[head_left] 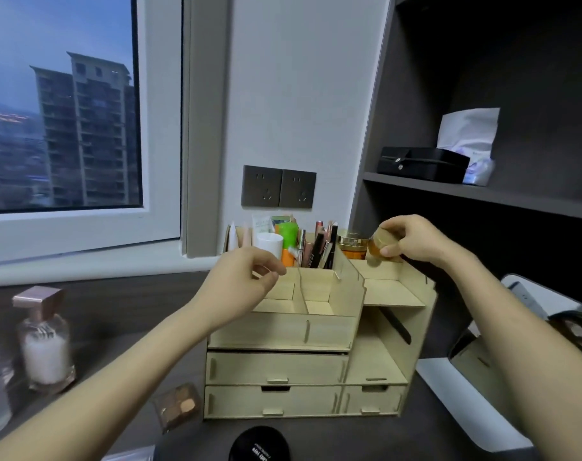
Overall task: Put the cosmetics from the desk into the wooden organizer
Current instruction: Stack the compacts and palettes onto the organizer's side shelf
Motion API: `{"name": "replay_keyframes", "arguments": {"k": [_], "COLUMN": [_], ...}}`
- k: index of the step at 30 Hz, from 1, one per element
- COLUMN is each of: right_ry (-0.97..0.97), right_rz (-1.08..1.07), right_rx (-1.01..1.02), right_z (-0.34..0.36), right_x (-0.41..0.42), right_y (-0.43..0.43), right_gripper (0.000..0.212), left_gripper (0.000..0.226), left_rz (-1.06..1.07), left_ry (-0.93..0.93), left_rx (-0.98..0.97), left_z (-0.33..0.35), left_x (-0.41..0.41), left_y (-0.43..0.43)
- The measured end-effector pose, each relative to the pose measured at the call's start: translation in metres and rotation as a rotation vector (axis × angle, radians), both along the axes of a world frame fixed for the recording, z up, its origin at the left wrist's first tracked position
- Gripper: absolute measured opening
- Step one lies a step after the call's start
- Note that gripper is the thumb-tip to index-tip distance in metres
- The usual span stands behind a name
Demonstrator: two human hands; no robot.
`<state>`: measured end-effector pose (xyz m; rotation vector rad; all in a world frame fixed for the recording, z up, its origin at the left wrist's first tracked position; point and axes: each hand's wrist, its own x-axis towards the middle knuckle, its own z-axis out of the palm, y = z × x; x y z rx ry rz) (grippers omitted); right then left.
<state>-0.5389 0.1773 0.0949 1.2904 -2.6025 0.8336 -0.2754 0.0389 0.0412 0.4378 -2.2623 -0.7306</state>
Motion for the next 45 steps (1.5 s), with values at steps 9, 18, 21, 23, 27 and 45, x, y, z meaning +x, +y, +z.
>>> {"name": "replay_keyframes", "arguments": {"k": [9, 18, 21, 23, 27, 45], "right_ry": [-0.058, 0.09, 0.443, 0.542, 0.326, -0.036], "right_rz": [0.069, -0.039, -0.05, 0.068, 0.493, 0.439], "right_rx": [0.364, 0.371, 0.129, -0.119, -0.102, 0.318], "right_z": [0.014, 0.003, -0.009, -0.022, -0.066, -0.214], "right_x": [-0.008, 0.018, 0.053, 0.093, 0.184, 0.213], "right_y": [-0.006, -0.012, -0.011, -0.005, 0.018, 0.012], "right_gripper": [0.046, 0.045, 0.034, 0.025, 0.016, 0.072], "left_gripper": [0.015, 0.015, 0.015, 0.016, 0.017, 0.069], "left_rz": [0.035, 0.049, 0.036, 0.04, 0.06, -0.105], "left_ry": [-0.045, -0.126, -0.12, -0.127, -0.124, -1.015], "left_rx": [0.028, -0.054, -0.043, -0.054, -0.064, -0.067], "left_z": [-0.014, -0.014, -0.012, -0.012, -0.013, -0.082], "left_x": [-0.004, 0.003, 0.01, 0.016, 0.032, 0.148], "left_y": [-0.014, -0.01, -0.008, -0.008, -0.008, 0.055]}}
